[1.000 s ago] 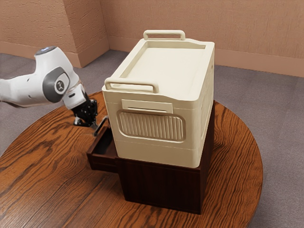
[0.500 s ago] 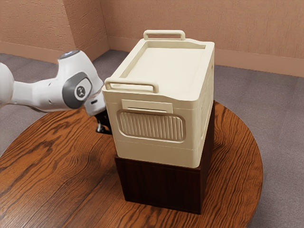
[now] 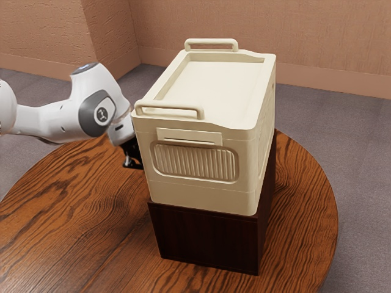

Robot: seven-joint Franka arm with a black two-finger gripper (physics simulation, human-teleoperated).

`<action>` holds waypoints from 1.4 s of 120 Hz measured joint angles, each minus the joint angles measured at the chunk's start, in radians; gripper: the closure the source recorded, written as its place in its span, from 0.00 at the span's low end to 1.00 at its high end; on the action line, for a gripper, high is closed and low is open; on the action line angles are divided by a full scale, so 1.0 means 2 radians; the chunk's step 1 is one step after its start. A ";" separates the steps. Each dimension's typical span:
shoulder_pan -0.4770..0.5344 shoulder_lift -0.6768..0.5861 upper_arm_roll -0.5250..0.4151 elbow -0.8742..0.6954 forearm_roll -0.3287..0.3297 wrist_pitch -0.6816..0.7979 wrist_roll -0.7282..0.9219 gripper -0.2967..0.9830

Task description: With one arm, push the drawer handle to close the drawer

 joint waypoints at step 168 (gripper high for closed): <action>0.073 -0.148 0.043 -0.006 0.083 -0.156 -0.027 0.32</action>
